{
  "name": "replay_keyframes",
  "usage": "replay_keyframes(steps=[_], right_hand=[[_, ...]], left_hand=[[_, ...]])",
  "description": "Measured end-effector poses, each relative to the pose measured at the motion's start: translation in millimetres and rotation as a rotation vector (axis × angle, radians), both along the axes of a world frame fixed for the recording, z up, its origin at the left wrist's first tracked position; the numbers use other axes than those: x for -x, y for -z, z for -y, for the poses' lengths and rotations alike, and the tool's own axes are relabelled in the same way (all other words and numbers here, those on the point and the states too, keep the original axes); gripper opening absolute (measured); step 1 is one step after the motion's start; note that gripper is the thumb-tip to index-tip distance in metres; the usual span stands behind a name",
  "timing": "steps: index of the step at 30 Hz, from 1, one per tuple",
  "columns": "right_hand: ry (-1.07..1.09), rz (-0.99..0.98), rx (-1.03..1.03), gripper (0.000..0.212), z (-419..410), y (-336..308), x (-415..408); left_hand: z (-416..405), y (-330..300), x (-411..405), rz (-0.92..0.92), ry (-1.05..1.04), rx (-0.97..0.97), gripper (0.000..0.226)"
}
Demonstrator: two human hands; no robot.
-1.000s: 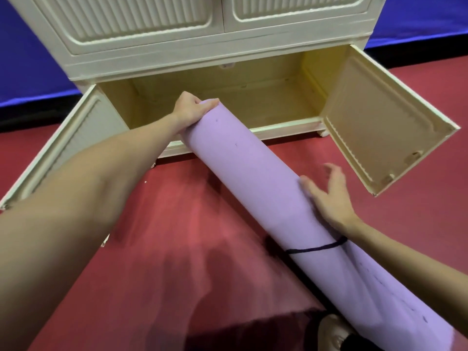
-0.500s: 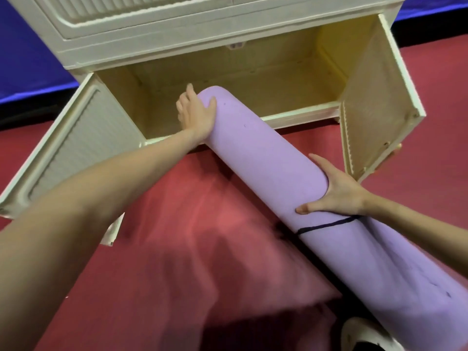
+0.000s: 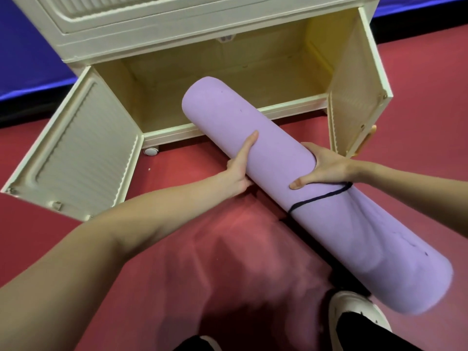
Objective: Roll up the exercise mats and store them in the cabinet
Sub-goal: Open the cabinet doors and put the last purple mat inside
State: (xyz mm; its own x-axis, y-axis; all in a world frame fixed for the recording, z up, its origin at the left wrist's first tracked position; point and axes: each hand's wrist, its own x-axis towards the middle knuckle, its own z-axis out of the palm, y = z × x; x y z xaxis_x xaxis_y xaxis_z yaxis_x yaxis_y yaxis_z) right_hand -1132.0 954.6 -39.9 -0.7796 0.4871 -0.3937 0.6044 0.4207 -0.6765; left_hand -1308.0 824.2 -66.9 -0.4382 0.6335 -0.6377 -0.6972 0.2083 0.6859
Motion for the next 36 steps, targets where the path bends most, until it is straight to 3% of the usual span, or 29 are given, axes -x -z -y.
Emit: replay_keyframes(steps=[4,6,12,15,21,26,30,36], right_hand=[[-0.015,-0.049,0.001,0.101,-0.8,-8.8,-1.8],[0.002,-0.077,0.025,0.093,-1.7,-16.1,-3.2],[0.045,-0.075,0.012,0.098,-16.7,-34.1,-16.0],[0.027,-0.032,-0.001,0.106,-22.5,-33.8,-28.0],[-0.090,0.110,-0.147,0.149,-12.0,-23.1,-24.6],[-0.117,0.275,-0.248,0.128,-21.3,-16.9,-31.6],[-0.028,0.266,-0.406,0.134,-31.6,0.2,-48.2],[0.466,-0.026,-0.046,0.111,-37.4,28.8,-26.6]], left_hand=[[-4.1,-4.9,-6.5,-0.086,-0.204,0.043,0.087],[-5.9,-12.1,-3.4,-0.098,-0.253,0.061,0.102],[-11.1,-40.3,39.3,-0.160,-0.317,0.063,0.125],[-17.1,-24.5,93.3,-0.197,-0.364,0.105,0.134],[-3.4,-34.4,122.0,-0.285,-0.493,0.117,0.116],[2.6,-47.3,120.7,-0.316,-0.578,0.148,0.103],[1.3,-37.3,139.9,-0.290,-0.591,0.169,0.104],[-13.7,-27.8,145.5,-0.307,-0.589,0.209,0.109]])
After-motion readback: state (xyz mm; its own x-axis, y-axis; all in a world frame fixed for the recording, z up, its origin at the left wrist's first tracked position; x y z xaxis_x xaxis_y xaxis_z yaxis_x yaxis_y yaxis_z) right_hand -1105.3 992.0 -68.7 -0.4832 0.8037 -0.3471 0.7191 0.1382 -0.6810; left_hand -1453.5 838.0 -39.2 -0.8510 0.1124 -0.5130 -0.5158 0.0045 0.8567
